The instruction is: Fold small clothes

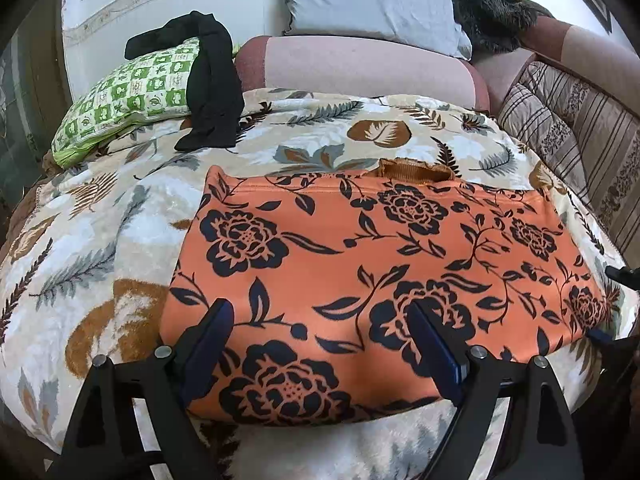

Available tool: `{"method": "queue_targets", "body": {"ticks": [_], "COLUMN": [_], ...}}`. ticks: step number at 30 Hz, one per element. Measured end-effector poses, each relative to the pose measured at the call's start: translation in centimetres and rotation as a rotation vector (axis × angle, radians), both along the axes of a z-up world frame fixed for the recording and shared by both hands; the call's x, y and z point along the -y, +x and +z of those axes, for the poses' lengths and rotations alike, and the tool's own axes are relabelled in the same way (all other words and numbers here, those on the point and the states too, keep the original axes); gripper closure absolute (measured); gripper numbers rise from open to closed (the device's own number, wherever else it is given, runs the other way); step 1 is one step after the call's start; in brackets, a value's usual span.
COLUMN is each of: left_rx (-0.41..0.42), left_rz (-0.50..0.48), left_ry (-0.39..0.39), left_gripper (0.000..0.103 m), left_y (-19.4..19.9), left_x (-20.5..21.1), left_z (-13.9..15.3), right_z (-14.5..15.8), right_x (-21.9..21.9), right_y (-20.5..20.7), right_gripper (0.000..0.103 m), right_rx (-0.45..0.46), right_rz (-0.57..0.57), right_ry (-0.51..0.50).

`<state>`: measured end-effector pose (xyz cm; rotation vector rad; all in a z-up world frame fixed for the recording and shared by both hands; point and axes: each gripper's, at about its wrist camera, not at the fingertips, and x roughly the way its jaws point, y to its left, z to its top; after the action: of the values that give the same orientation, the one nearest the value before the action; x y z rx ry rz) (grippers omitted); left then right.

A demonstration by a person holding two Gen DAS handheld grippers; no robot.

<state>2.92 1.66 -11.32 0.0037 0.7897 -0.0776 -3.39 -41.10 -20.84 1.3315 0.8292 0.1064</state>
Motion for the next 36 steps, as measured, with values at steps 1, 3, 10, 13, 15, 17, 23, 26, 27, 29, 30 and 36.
{"method": "queue_targets", "body": {"ticks": [1, 3, 10, 13, 15, 17, 23, 26, 27, 29, 30, 36], "left_rx": [0.002, -0.004, 0.042, -0.007, -0.077, -0.080, -0.091, -0.086, -0.084, -0.085, -0.085, -0.072], "left_rz": [-0.001, -0.006, -0.034, -0.056, -0.059, -0.053, -0.051, -0.055, -0.058, -0.060, -0.061, -0.070], "left_ry": [0.003, 0.011, 0.037, 0.062, 0.095, 0.081, 0.066, 0.066, 0.066, 0.064, 0.064, 0.069], "left_gripper": [0.015, 0.015, 0.015, 0.015, 0.015, 0.015, 0.015, 0.014, 0.014, 0.013, 0.013, 0.011], "left_y": [0.2, 0.4, 1.0, 2.3, 3.4, 3.5, 3.9, 3.9, 3.8, 4.0, 4.1, 4.3], "left_x": [0.1, 0.3, 1.6, 2.6, 2.9, 2.7, 2.6, 2.6, 2.6, 2.5, 2.5, 2.5], "left_z": [0.0, -0.1, 0.8, -0.3, -1.9, -2.3, -3.4, -3.8, -3.7, -3.7, -3.8, -4.1], "right_z": [-0.2, -0.3, 4.0, 1.9, 0.9, 3.1, 8.1, 7.1, 6.7, 5.9, 5.6, 3.0], "right_x": [0.2, 0.4, -0.2, -0.5, 0.5, 0.8, 2.7, 2.9, 2.9, 2.8, 3.0, 0.9], "right_y": [0.0, 0.1, 0.4, 1.4, 0.9, 0.5, 4.7, 11.1, 13.2, 16.2, 17.2, 21.3], "right_gripper": [0.021, 0.037, 0.091, 0.086, 0.078, 0.052, 0.031, 0.031, 0.031, 0.031, 0.031, 0.050], "right_rx": [-0.003, -0.015, 0.046, -0.076, -0.078, -0.056, 0.110, 0.097, 0.080, 0.081, 0.084, 0.067], "right_rz": [-0.018, -0.025, 0.053, 0.122, 0.098, 0.104, 0.178, 0.302, 0.333, 0.379, 0.397, 0.511], "right_ry": [0.012, 0.002, -0.260, -0.333, -0.223, -0.331, -0.415, -0.454, -0.488, -0.482, -0.488, -0.502]}}
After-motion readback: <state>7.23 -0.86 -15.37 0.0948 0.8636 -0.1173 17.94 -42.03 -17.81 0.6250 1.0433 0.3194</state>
